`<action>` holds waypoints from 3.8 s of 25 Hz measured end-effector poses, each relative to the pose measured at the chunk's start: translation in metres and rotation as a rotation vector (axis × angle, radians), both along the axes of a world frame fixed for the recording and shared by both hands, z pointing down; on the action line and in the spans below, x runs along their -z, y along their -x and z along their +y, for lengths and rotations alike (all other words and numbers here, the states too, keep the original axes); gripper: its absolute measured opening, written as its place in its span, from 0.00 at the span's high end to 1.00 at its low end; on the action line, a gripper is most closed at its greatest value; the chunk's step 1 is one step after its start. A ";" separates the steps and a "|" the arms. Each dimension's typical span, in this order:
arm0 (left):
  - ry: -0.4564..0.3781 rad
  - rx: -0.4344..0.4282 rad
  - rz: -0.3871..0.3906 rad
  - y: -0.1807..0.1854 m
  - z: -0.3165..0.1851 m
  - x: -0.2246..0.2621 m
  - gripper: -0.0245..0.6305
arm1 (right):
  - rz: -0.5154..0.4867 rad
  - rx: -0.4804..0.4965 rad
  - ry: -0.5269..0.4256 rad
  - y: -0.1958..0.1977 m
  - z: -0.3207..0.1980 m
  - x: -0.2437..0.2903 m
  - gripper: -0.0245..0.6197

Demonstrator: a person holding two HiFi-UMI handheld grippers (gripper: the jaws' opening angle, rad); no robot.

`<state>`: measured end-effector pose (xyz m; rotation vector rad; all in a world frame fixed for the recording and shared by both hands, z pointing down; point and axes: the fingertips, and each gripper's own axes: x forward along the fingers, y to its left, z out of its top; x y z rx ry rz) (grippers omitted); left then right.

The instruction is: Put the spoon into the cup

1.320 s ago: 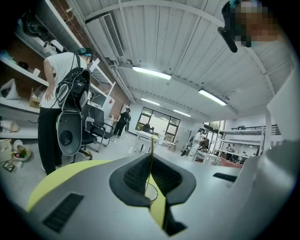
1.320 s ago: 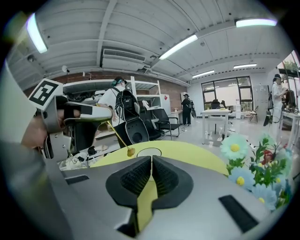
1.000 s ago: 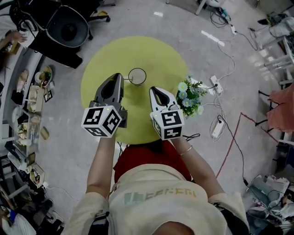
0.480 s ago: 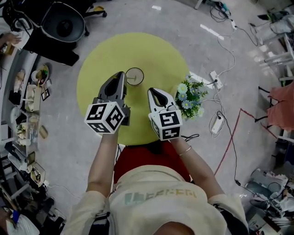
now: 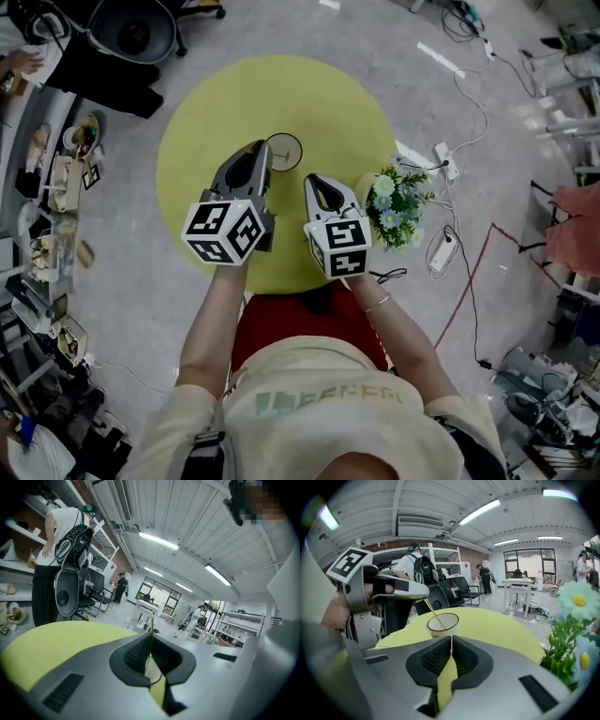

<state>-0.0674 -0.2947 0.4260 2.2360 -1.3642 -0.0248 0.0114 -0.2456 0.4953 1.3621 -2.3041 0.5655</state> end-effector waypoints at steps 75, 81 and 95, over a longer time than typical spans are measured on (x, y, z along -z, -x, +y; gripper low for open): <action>0.149 -0.022 -0.036 0.024 0.046 -0.066 0.81 | 0.035 -0.005 0.057 0.004 0.019 -0.021 0.90; 0.161 -0.020 -0.052 0.028 0.064 -0.067 0.81 | 0.037 -0.006 0.052 0.005 0.031 -0.017 0.90; 0.173 0.009 -0.078 0.034 0.098 -0.068 0.83 | 0.040 -0.026 0.036 -0.003 0.062 -0.010 0.90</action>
